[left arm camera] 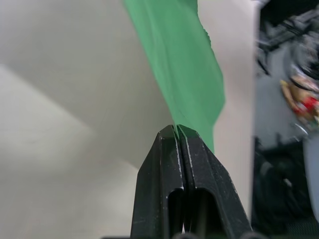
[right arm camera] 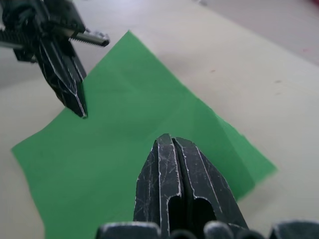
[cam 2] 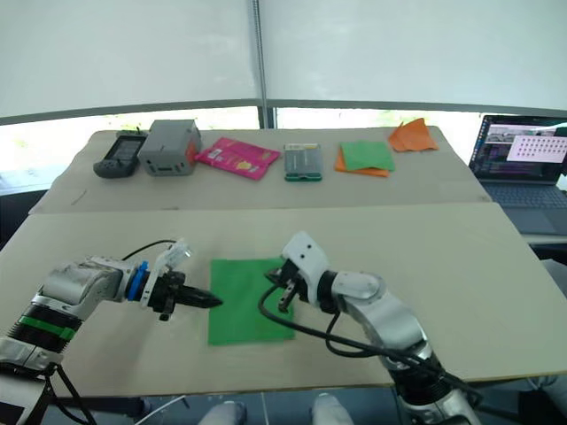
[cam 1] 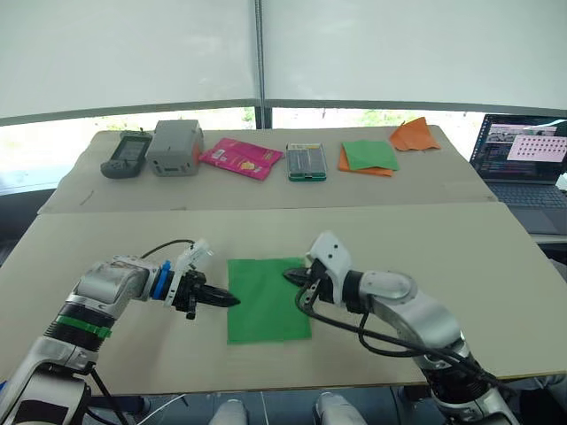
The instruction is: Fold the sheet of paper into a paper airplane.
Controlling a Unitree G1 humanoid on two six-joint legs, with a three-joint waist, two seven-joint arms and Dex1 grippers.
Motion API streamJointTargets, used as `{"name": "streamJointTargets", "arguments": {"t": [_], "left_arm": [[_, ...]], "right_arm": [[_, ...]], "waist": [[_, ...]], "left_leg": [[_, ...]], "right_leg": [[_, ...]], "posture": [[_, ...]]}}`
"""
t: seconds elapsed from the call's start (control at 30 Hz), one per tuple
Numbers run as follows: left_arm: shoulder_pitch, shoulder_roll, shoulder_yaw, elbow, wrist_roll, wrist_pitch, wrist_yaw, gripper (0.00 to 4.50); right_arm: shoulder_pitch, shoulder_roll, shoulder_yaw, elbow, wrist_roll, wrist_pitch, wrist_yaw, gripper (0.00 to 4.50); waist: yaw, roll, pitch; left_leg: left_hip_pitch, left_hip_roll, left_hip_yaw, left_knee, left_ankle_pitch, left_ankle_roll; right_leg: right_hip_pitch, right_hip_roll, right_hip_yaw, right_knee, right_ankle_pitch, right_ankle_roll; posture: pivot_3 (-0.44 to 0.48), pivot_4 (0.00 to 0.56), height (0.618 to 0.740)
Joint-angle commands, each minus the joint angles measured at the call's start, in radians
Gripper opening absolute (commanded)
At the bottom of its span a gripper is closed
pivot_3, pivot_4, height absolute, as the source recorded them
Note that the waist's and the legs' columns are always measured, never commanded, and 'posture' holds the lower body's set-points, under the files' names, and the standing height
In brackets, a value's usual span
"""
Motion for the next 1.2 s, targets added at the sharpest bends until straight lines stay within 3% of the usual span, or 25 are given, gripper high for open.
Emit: {"name": "streamJointTargets", "arguments": {"t": [0.03, 0.43, 0.7, 0.97, 1.07, 1.13, 1.2], "left_arm": [[-0.049, -0.008, -0.006, 0.058, 0.044, -0.054, -0.051, 0.02], [-0.040, -0.057, -0.029, 0.108, 0.176, -0.171, -0.045, 0.02], [-0.076, -0.070, 0.062, 0.153, 0.197, -0.244, 0.019, 2.52], [0.072, 0.034, 0.240, -0.082, 0.092, -0.222, 0.016, 2.52], [0.120, 0.005, 0.321, -0.182, -0.001, -0.159, 0.059, 1.75], [0.168, -0.036, 0.353, -0.262, -0.055, -0.130, 0.101, 1.01], [0.198, -0.076, 0.345, -0.293, -0.043, -0.142, 0.157, 0.36]], "right_arm": [[0.013, -0.014, 0.024, -0.038, -0.008, -0.030, 0.001, 0.00], [0.071, -0.043, 0.094, 0.125, -0.077, -0.132, 0.006, 0.00], [0.072, -0.027, 0.094, 0.157, -0.086, -0.152, 0.009, 0.00], [0.060, -0.014, 0.084, 0.164, -0.088, -0.146, 0.000, 0.00], [0.061, -0.010, 0.083, 0.162, -0.087, -0.144, -0.005, 0.00], [0.064, -0.004, 0.085, 0.159, -0.088, -0.141, -0.009, 0.00], [0.066, 0.000, 0.086, 0.157, -0.088, -0.139, -0.011, 0.00]], "waist": [[0.002, 0.000, 0.000], [0.000, -0.002, 0.000], [0.000, -0.003, 0.000], [-0.003, -0.002, 0.000], [0.005, -0.004, 0.001], [0.008, -0.003, 0.001], [0.010, -0.003, 0.001]], "left_leg": [[-0.001, 0.000, 0.000, 0.000, 0.001, 0.002], [0.000, 0.000, 0.000, 0.001, 0.003, 0.004], [0.002, 0.000, 0.000, 0.002, 0.003, 0.005], [0.001, 0.001, 0.000, 0.001, 0.003, 0.005], [0.003, 0.001, 0.000, 0.002, 0.003, 0.005], [0.003, 0.001, 0.000, 0.002, 0.003, 0.005], [0.003, 0.001, 0.001, 0.002, 0.003, 0.005]], "right_leg": [[0.000, 0.000, 0.000, 0.000, 0.000, 0.000], [0.005, 0.001, 0.000, 0.002, 0.000, 0.001], [0.005, 0.001, 0.000, 0.002, 0.000, 0.001], [0.006, 0.001, 0.000, 0.003, 0.000, 0.002], [0.006, 0.001, 0.000, 0.003, 0.000, 0.002], [0.006, 0.000, 0.000, 0.002, 0.000, 0.002], [0.006, 0.000, 0.000, 0.002, 0.000, 0.002]], "posture": [[0.000, 0.150, 0.740], [0.000, 0.150, 0.740], [0.000, 0.150, 0.740], [0.000, 0.150, 0.740], [0.000, 0.150, 0.740], [0.000, 0.150, 0.740], [0.000, 0.150, 0.740]]}}
